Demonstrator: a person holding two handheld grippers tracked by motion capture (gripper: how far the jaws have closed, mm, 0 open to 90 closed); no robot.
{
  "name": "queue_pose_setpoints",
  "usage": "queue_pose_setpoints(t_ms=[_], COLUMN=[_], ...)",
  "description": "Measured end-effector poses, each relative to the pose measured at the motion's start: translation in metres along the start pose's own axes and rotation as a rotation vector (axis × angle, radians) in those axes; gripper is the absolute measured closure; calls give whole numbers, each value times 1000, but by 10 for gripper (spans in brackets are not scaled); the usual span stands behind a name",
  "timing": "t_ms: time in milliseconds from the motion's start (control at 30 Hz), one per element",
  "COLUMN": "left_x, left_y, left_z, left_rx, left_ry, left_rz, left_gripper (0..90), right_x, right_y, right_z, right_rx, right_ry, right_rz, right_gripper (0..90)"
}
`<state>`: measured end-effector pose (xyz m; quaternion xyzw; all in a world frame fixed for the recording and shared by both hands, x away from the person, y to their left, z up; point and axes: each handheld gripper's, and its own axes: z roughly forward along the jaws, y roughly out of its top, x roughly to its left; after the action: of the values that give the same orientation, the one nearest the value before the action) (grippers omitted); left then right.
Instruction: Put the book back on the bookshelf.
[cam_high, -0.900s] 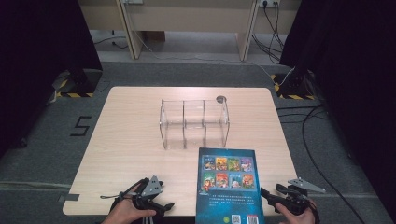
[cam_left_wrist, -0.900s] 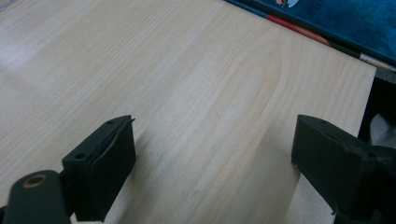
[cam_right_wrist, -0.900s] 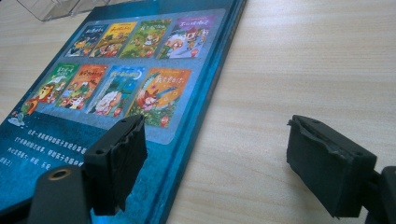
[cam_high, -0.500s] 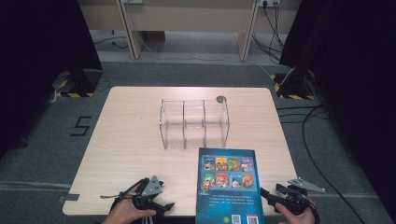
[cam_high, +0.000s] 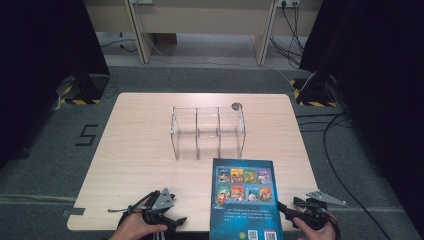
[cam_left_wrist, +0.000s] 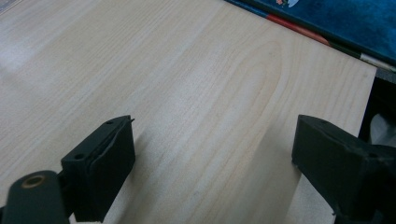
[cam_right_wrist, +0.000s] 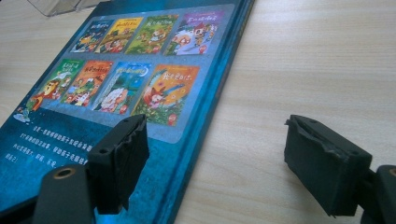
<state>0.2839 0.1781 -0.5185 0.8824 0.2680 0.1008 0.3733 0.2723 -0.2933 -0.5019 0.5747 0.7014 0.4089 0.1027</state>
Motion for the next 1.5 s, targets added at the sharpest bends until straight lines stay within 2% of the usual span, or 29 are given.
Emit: queue_pose_setpoints(t_ms=[467, 667, 800, 833, 867, 900, 967, 1033, 1067, 1200, 1233, 1267, 1300, 1333, 1433, 1500], left_x=[-1, -1, -2, -2, -3, -3, -4, -5, -5, -6, -7, -8, -8, -10, -12, -13], left_y=[1, 2, 3, 3, 4, 4, 5, 5, 5, 6, 7, 8, 8, 8, 9, 10], left_z=[1, 2, 3, 3, 3, 3, 4, 4, 4, 4, 2, 1, 1, 1, 2, 2], left_rx=[3, 3, 3, 4, 9, 9, 13, 14, 15, 11, 5, -3, -3, -6, -3, -7], left_ry=[-1, -3, -3, -1, 3, 3, 2, 2, 2, -23, -65, -89, -89, -115, -112, -118], left_rz=[2, 4, 1, -1, -4, -4, -5, -8, -10, -25, -63, -88, -88, -110, -108, -123], left_gripper=[113, 110, 108, 108, 107, 107, 107, 108, 108, 110, 113, 127, 147, 143, 144, 144], right_x=[6, 10, 17, 20, 27, 27, 35, 36, 41, 50, 53, 56, 56, 62, 70, 72], right_y=[4, 7, 10, 11, 12, 12, 14, 15, 15, 17, 18, 18, 18, 19, 20, 21], right_z=[10, 19, 28, 31, 36, 36, 40, 41, 45, 54, 56, 58, 58, 62, 68, 70], right_rx=[25, 47, 47, 41, 48, 48, 67, 71, 70, 75, 77, 81, 81, 87, 91, 90], right_ry=[18, 35, 71, 92, 76, 76, 49, 53, 83, 142, 150, 154, 154, 162, 177, 177], right_rz=[-4, -23, -20, -18, -28, -28, -88, -89, -76, -71, -80, -82, -82, -94, -102, -100], right_gripper=[234, 238, 243, 235, 189, 189, 187, 186, 187, 207, 205, 204, 204, 201, 202, 214])
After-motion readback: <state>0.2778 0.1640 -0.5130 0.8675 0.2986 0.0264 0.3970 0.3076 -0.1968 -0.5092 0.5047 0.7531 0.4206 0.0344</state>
